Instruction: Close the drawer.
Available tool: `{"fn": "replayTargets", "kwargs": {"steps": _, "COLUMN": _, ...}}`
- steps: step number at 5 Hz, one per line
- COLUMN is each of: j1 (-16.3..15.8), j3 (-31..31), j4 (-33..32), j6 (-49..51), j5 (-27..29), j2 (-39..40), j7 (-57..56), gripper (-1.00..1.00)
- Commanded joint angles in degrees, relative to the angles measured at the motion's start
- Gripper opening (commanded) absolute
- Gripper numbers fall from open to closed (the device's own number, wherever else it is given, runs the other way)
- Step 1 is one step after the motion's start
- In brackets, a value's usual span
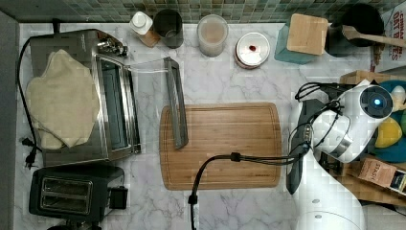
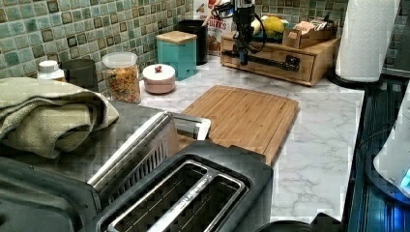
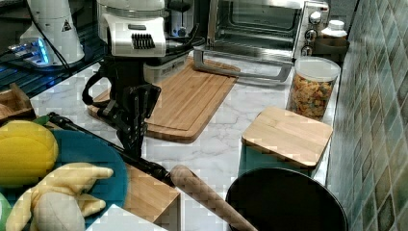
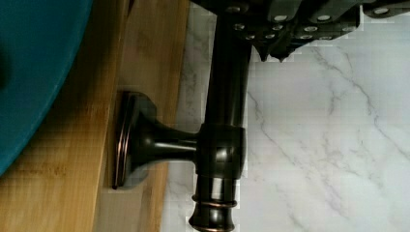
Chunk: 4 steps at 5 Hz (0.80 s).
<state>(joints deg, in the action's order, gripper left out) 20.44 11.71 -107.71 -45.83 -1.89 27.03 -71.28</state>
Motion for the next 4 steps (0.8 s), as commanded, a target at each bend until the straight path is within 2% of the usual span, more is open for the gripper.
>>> {"fn": "replayTargets", "kwargs": {"steps": 1, "j1": 9.4, "j3": 8.57, "j4": 3.64, "j6": -1.83, "j5": -2.06, "j2": 2.41, "j7": -2.21, "gripper": -1.0}}
{"fn": "replayTargets", "kwargs": {"steps": 3, "j1": 10.23, "j3": 7.66, "j4": 3.64, "j6": -1.82, "j5": -2.75, "j2": 2.27, "j7": -1.81, "gripper": -1.0}}
{"fn": "replayTargets", "kwargs": {"steps": 4, "j1": 9.37, "j3": 8.6, "j4": 3.64, "j6": -1.85, "j5": -2.04, "j2": 2.42, "j7": -2.25, "gripper": -1.0}}
